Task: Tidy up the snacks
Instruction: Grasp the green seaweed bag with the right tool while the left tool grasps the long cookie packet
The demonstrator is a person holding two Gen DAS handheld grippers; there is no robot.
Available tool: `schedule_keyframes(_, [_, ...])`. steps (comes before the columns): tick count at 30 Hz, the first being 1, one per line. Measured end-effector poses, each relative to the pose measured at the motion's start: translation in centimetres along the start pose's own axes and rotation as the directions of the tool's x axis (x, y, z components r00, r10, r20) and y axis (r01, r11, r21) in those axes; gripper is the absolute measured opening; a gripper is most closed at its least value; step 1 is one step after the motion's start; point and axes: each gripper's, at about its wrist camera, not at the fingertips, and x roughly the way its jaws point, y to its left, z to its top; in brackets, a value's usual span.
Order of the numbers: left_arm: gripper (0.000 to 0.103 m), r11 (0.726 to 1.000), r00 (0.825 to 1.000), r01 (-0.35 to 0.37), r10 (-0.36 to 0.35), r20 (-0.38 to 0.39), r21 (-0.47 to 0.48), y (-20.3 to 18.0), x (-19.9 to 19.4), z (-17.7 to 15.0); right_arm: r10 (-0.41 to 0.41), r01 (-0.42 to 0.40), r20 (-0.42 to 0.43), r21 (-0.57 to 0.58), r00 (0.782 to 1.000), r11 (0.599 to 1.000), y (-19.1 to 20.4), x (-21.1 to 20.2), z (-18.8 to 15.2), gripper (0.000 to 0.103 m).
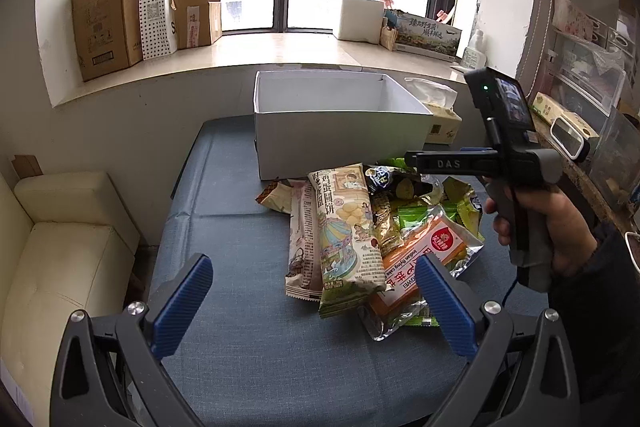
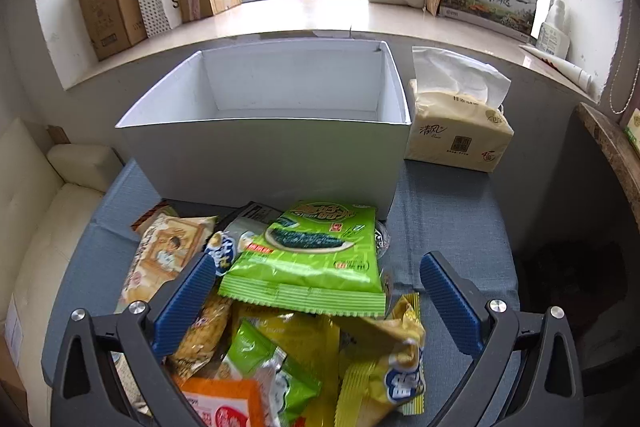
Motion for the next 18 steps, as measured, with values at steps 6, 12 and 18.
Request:
schedule_keyframes(6, [0.103,1.000,1.000,0.001,-0.001,-0.015,-0.017,0.8,0.4,-0.7,-0.019,0.023,-0.128,0.030,0.992,0.999,-0.6,4.1,1.9,0.103])
schedule_keyframes(12, [0.103,1.000,0.999,0.002,-0.003,-0.033,-0.026,1.2,0.9,-1.0,0.001,-0.002,-0.168,-0.006,0.986,1.000,-0.4,5.1,1.2,0.077])
schedule_keyframes(18, [0.103,1.000,0.998,0.001,-0.003,-0.062,-0.028,1.1,2.0,-1.3,0.053,-0.054,-0.112,0.001,0.992,0.999,-0.6,2.9,0.8,0.074])
